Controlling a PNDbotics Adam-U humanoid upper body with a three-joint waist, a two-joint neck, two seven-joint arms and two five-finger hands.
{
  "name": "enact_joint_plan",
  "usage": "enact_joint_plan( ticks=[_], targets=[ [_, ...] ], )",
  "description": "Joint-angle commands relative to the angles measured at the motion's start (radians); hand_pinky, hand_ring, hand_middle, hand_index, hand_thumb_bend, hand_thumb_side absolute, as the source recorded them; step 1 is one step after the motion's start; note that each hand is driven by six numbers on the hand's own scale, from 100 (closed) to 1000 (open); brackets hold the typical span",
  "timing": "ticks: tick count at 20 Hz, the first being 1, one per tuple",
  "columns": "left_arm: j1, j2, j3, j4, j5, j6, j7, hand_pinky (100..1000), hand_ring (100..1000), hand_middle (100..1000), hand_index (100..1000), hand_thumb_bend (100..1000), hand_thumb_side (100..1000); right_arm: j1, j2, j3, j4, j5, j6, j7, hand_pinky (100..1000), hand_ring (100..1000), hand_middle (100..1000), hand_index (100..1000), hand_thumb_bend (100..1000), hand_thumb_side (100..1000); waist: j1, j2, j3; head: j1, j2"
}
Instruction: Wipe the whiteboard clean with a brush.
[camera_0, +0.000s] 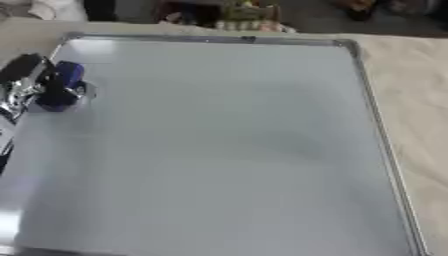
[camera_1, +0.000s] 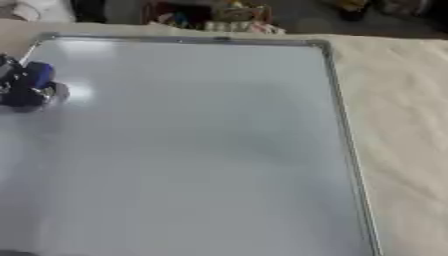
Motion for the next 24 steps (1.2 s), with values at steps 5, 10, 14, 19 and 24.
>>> enact_joint_plan(
  ticks=[5, 10, 14, 19, 24],
  targets=[
    [-0.017, 0.006, -0.002, -0.002, -0.021, -0.017, -0.067, 596, 656, 524, 326, 248, 367, -0.006, -0.025, -0.014, -0.014, 0.005, 0.001, -0.003, 862, 864, 707, 846, 100, 1000, 0.002, -0.022, 0.000, 0.001, -0.013],
    [-0.019, 0.005, 0.003, -0.003, -0.013, -0.016, -0.081, 613, 723, 630, 384, 259, 389, -0.006, -0.025, -0.013, -0.014, 0.004, -0.001, -0.003, 861, 863, 703, 846, 100, 1000, 0.003, -0.022, 0.002, 0.002, -0.016],
    [-0.021, 0.006, 0.005, -0.006, -0.004, -0.010, -0.084, 618, 735, 655, 424, 256, 397, -0.003, -0.025, -0.013, -0.014, 0.004, -0.001, -0.002, 862, 863, 702, 846, 100, 1000, 0.003, -0.024, 0.003, 0.002, -0.016],
    [-0.021, 0.006, 0.007, -0.007, 0.002, -0.006, -0.085, 620, 744, 668, 486, 242, 418, -0.003, -0.023, -0.014, -0.014, 0.004, -0.002, -0.002, 862, 863, 700, 846, 100, 1000, 0.002, -0.026, 0.005, 0.003, -0.018],
    [-0.022, 0.007, 0.006, -0.007, 0.015, -0.009, -0.100, 640, 769, 706, 482, 373, 551, -0.001, -0.023, -0.014, -0.014, 0.004, 0.000, 0.000, 862, 863, 698, 846, 100, 1000, 0.002, -0.029, 0.007, 0.003, -0.018]
  ],
)
